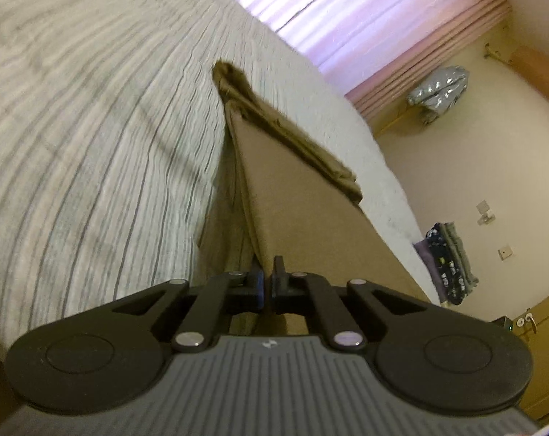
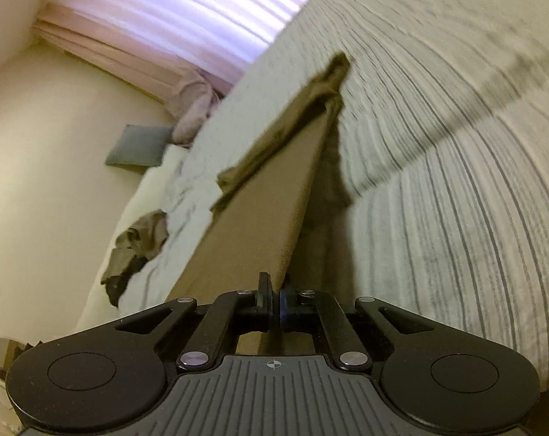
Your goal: Fold clothes
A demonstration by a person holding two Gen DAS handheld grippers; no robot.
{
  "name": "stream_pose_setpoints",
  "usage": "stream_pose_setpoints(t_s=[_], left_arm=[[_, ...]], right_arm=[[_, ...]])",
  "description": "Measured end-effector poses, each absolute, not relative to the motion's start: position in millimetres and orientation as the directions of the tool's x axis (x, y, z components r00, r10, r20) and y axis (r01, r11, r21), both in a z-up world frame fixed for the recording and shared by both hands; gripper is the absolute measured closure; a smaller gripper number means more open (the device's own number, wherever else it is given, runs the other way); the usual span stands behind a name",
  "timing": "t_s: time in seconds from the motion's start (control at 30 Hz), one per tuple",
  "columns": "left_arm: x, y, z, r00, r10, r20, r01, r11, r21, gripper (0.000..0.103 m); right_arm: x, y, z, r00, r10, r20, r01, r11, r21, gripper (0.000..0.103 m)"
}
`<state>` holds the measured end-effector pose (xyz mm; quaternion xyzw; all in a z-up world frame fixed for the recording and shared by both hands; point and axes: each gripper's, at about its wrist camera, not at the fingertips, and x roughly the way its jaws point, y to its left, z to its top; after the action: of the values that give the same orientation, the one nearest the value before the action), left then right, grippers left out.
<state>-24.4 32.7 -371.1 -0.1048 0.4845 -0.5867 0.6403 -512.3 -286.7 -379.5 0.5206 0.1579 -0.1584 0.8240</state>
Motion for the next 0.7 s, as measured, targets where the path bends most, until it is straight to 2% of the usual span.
stream_pose_setpoints(t_s=[0.17,0.43,0.53,0.7], left_arm=[[-42.2,78.7,-371.8,-0.145,-0.853,-0.502,0.650,0.300,-0.698,0.102],[-85.6,168.2,-382.0,-0.144,-0.857,-0.495,0.555,0.344,-0.758,0.102],[-84.5,177.4,-375.9,-0.142,-0.862,-0.487,0.556,0.338,-0.759,0.102],[-68.9,148.3,-348.8,-0.134,-0.906,-0.401,0.583,0.255,-0.772,0.102]], right_arm=[[-530.7,-251.5,-369.4,0.900,-0.100,-0.424,0.424,0.429,0.798,0.101],[-579.1,-164.1,-377.8,0.892,-0.084,-0.445,0.444,0.354,0.823,0.101],[-585.6,-148.8,-372.1,0.893,-0.081,-0.443,0.442,0.348,0.827,0.101],[-577.8,-155.9,-347.4,0.905,-0.102,-0.413,0.417,0.407,0.813,0.100]])
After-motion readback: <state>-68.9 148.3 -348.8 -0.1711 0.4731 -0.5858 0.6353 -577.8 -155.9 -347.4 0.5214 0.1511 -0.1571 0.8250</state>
